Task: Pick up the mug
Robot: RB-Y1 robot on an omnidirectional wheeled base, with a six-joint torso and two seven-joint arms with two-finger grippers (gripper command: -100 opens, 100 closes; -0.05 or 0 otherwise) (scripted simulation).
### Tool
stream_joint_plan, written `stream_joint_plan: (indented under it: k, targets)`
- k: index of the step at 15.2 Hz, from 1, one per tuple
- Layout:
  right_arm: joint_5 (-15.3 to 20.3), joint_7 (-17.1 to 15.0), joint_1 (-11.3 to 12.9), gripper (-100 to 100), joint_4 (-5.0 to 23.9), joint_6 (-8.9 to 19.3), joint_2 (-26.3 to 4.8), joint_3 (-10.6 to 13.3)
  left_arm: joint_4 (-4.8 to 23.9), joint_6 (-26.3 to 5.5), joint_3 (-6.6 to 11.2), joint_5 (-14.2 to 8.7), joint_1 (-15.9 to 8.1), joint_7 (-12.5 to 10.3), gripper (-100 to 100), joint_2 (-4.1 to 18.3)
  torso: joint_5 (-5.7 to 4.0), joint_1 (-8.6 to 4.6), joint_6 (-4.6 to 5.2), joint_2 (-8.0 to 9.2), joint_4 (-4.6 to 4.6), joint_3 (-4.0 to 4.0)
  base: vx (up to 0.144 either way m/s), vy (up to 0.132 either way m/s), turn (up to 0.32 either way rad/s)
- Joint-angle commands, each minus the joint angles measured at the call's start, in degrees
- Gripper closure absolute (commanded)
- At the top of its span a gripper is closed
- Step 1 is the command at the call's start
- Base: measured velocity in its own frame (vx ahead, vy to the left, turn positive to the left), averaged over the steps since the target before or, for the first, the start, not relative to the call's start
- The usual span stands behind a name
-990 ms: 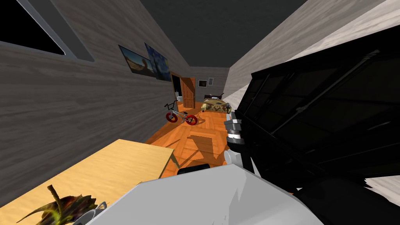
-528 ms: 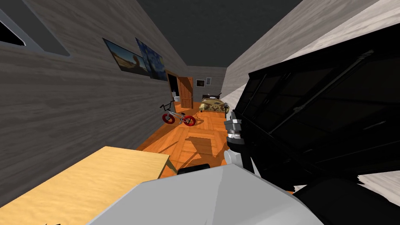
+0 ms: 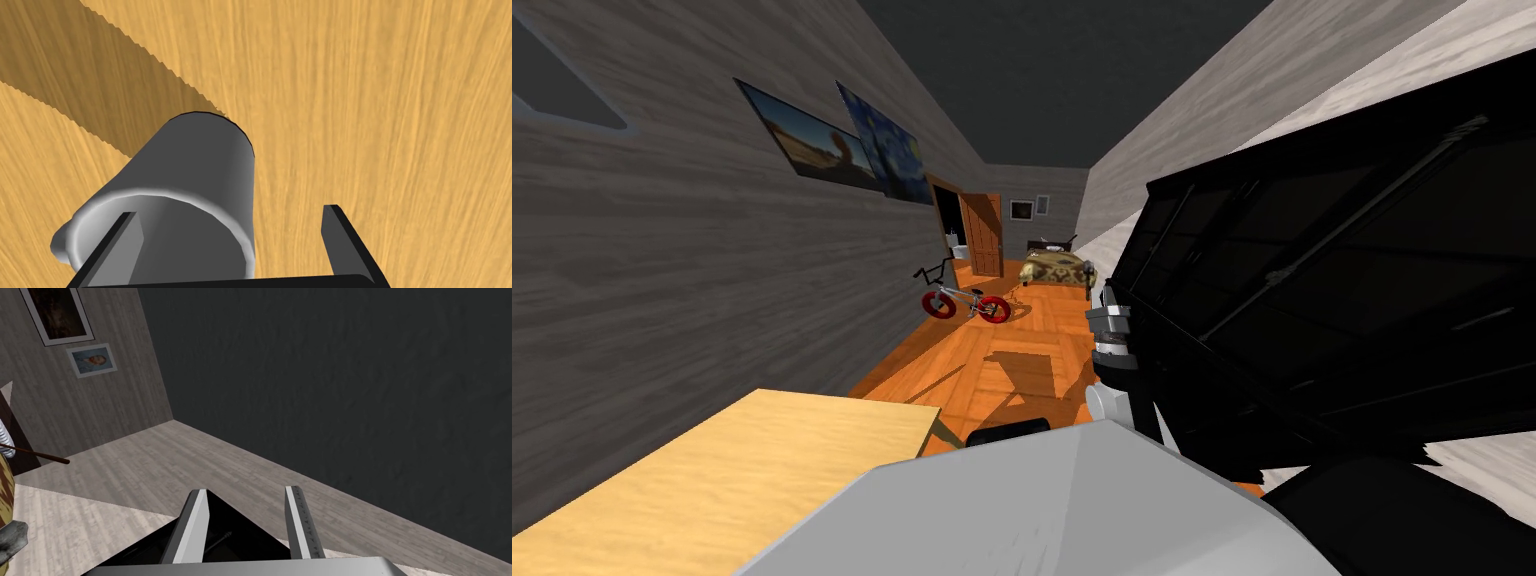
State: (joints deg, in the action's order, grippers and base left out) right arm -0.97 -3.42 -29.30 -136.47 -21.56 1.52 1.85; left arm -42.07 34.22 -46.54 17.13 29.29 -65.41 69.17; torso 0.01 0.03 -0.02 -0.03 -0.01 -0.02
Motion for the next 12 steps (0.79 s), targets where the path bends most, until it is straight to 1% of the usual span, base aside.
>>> stream_joint_plan:
  k: [1, 2, 3, 4, 8, 9, 10, 11, 12]
  targets:
    - [0.0, 0.0, 0.0, 0, 0.0, 0.0, 0.0, 0.0, 1.1, -0.61, 0.11, -0.03, -0.24, 0.91, -100, -1.96, 0.0, 0.0, 0.0, 0.0, 0.0, 0.0, -0.006, 0.057, -0.038]
    - [0.0, 0.0, 0.0, 0, 0.0, 0.0, 0.0, 0.0, 1.32, -0.82, 0.14, -0.04, -0.29, 1.12, -100, -2.48, 0.01, 0.03, -0.01, 0.05, 0.01, 0.03, -0.01, 0.053, -0.036]
    - [0.0, 0.0, 0.0, 0, 0.0, 0.0, 0.0, 0.0, 0.32, -0.8, 0.18, -0.11, 0.08, 0.69, -100, -1.44, 0.01, 0.04, -0.01, 0.08, 0.02, 0.05, -0.006, 0.031, -0.015]
    - [0.0, 0.0, 0.0, 0, 0.0, 0.0, 0.0, 0.0, 0.45, -0.88, 0.19, -0.11, 0.05, 0.83, 100, -1.61, 0.0, -0.01, -0.01, 0.09, 0.02, 0.05, -0.002, 0.012, -0.002]
    - [0.0, 0.0, 0.0, 0, 0.0, 0.0, 0.01, 0.01, 0.37, -0.83, 0.19, 0.01, -0.04, 1.14, 100, -1.53, 0.0, -0.13, -0.13, 0.0, -0.04, -0.02, 0.0, 0.002, -0.009]
    - [0.0, 0.0, 0.0, 0, 0.0, 0.0, 0.01, 0.01, 0.23, 0.22, -0.01, 0.02, -0.04, 0.07, 100, 0.12, 0.01, -0.09, -0.15, -0.01, -0.04, -0.03, 0.004, -0.034, 0.067]
    - [0.0, 0.0, 0.0, 0, 0.0, 0.0, 0.01, 0.0, 0.01, 0.43, -0.04, 0.03, 0.01, -0.14, 100, 0.64, -0.03, -0.15, -0.17, -0.02, -0.04, -0.03, 0.003, -0.054, 0.093]
    - [0.0, 0.0, 0.0, 0, 0.0, 0.0, 0.01, 0.01, -0.43, 0.85, -0.1, 0.06, 0.1, -0.56, 100, 1.68, -0.07, -0.24, -0.19, -0.02, -0.04, -0.03, 0.0, -0.06, 0.076]
    - [0.0, 0.0, 0.0, 0, 0.0, 0.0, 0.01, 0.01, 0.0, 0.39, -0.05, 0.06, -0.01, -0.02, 100, 0.65, -0.09, -0.31, -0.19, -0.01, -0.03, -0.02, 0.0, -0.037, 0.034]
